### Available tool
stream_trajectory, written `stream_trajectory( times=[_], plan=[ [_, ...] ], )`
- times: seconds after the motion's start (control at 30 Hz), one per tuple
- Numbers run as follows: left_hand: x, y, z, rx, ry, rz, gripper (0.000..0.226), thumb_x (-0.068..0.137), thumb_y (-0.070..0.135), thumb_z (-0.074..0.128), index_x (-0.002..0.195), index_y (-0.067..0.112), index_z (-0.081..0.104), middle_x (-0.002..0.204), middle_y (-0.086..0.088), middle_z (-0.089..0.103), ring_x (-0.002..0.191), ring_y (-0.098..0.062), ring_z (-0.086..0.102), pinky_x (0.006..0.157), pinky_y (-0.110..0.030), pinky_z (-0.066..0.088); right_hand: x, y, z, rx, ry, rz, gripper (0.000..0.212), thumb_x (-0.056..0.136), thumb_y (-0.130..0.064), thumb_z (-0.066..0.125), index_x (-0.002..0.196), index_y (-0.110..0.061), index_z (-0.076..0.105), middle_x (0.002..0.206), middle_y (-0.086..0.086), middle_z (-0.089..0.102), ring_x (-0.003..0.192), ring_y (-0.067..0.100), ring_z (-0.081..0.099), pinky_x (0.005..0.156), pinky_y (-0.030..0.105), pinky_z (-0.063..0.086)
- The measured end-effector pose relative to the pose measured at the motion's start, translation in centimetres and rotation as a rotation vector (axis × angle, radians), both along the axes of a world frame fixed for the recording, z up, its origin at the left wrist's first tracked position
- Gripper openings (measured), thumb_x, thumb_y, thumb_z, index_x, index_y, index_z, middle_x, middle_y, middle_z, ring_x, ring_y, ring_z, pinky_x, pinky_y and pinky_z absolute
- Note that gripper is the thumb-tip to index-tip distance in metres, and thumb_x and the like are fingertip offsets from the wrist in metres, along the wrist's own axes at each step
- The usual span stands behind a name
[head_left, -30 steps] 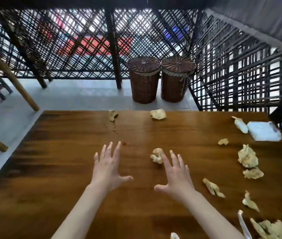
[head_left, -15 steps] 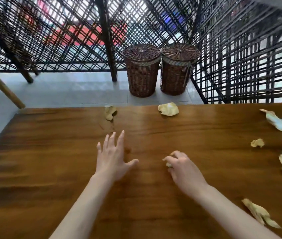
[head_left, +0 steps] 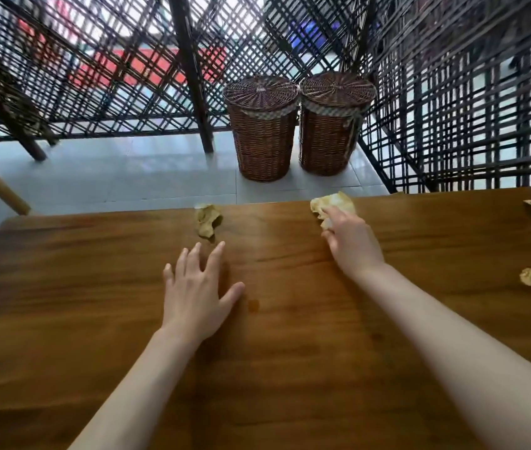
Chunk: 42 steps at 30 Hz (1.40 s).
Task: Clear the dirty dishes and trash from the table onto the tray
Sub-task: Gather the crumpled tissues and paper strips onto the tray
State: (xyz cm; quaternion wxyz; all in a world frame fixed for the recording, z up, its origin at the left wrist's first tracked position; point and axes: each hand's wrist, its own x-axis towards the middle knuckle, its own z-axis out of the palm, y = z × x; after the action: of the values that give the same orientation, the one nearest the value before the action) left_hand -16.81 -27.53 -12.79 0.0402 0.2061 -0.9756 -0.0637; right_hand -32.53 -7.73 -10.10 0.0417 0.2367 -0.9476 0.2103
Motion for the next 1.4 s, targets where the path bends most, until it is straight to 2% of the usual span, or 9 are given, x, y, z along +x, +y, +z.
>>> stream_trajectory(
  times=[0.23, 0.33, 0.4, 0.6, 0.73, 0.83, 1.17, 1.3, 1.4],
  plan=[
    [-3.5, -1.5, 0.3, -0.015, -0.126, -0.072, 0.062, 0.091, 0.061, 0.024, 0.144, 0.046, -0.006, 0.156, -0.015, -0.003, 0.143, -0.031, -0.009, 0.112, -0.051, -0.001, -2.3, -1.0, -1.4, 0.16, -0.127, -0.041, 0.059, 0.089, 0.007, 0.045, 0.14, -0.022, 0.039, 0.155, 0.014, 0.009, 0.109, 0.03, 0.056, 0.084, 0.037, 0.046],
    [-4.1, -1.9, 0.2, 0.024, -0.175, -0.054, 0.06, 0.092, 0.061, 0.022, 0.143, 0.048, -0.007, 0.156, -0.017, -0.007, 0.143, -0.032, -0.011, 0.112, -0.052, -0.003, -2.7, -1.6, -1.8, 0.239, -0.26, -0.058, 0.052, 0.095, -0.004, 0.037, 0.144, -0.023, 0.031, 0.156, 0.016, -0.001, 0.139, 0.038, 0.02, 0.111, 0.051, 0.024],
    [-4.2, -2.1, 0.0, 0.03, -0.188, -0.046, 0.059, 0.092, 0.06, 0.022, 0.144, 0.048, -0.006, 0.156, -0.018, -0.007, 0.143, -0.033, -0.01, 0.112, -0.052, -0.002, -2.7, -1.8, -1.8, 0.288, -0.27, -0.076, 0.049, 0.097, -0.008, 0.034, 0.144, -0.022, 0.03, 0.156, 0.016, 0.004, 0.144, 0.034, 0.003, 0.112, 0.056, 0.009],
    [-5.2, -3.0, -0.2, 0.056, -0.16, -0.003, 0.06, 0.092, 0.061, 0.021, 0.146, 0.044, 0.0, 0.157, -0.013, -0.007, 0.143, -0.031, -0.008, 0.112, -0.052, -0.002, -2.0, -1.4, -1.4, 0.32, -0.095, -0.032, 0.032, 0.092, 0.003, 0.037, 0.118, -0.007, 0.053, 0.139, 0.013, 0.039, 0.129, 0.031, 0.033, 0.102, 0.045, 0.038],
    [-5.9, -3.7, -0.2, 0.053, -0.182, 0.027, 0.063, 0.094, 0.058, 0.018, 0.149, 0.028, 0.012, 0.158, -0.003, 0.002, 0.144, -0.026, 0.0, 0.112, -0.054, -0.002, -0.9, -0.6, -1.1, 0.256, -0.039, 0.037, 0.044, 0.092, 0.005, 0.041, 0.134, -0.007, 0.046, 0.14, 0.012, 0.04, 0.127, 0.03, 0.036, 0.1, 0.039, 0.042],
    [-5.7, -3.6, 0.0, 0.03, -0.14, 0.022, 0.06, 0.096, 0.051, 0.021, 0.147, 0.02, 0.026, 0.156, -0.001, 0.016, 0.143, -0.024, 0.012, 0.111, -0.056, 0.001, 0.5, 0.4, -0.6, 0.235, 0.03, 0.061, 0.046, 0.093, 0.003, 0.041, 0.137, -0.011, 0.043, 0.119, 0.008, 0.049, 0.108, 0.024, 0.045, 0.088, 0.035, 0.047],
    [0.3, 1.8, 2.9, 0.073, 0.288, -0.052, 0.016, 0.075, 0.025, 0.077, 0.087, 0.013, 0.075, 0.097, -0.005, 0.072, 0.095, -0.026, 0.065, 0.104, -0.057, 0.027, 7.2, 5.6, 2.3, 0.177, 0.044, 0.048, 0.043, 0.094, -0.004, 0.049, 0.135, -0.016, 0.046, 0.106, 0.004, 0.049, 0.088, 0.017, 0.054, 0.072, 0.029, 0.055],
    [3.1, 6.2, 4.2, 0.231, 0.373, -0.112, 0.015, 0.068, 0.015, 0.083, 0.069, 0.013, 0.068, 0.073, -0.002, 0.069, 0.068, -0.022, 0.065, 0.082, -0.05, 0.051, 10.3, 8.5, 3.5, 0.135, 0.001, 0.014, 0.05, 0.091, -0.004, 0.055, 0.138, -0.018, 0.041, 0.107, 0.003, 0.05, 0.088, 0.012, 0.051, 0.07, 0.021, 0.052],
    [5.2, 10.4, 4.9, 0.402, 0.422, -0.17, 0.026, 0.068, 0.004, 0.08, 0.085, 0.012, 0.062, 0.074, 0.003, 0.063, 0.062, -0.01, 0.056, 0.062, -0.024, 0.05, 12.4, 11.5, 4.7, 0.1, -0.036, -0.029, 0.056, 0.09, -0.007, 0.059, 0.14, -0.018, 0.037, 0.116, 0.002, 0.052, 0.095, 0.01, 0.055, 0.076, 0.019, 0.052]
  ],
)
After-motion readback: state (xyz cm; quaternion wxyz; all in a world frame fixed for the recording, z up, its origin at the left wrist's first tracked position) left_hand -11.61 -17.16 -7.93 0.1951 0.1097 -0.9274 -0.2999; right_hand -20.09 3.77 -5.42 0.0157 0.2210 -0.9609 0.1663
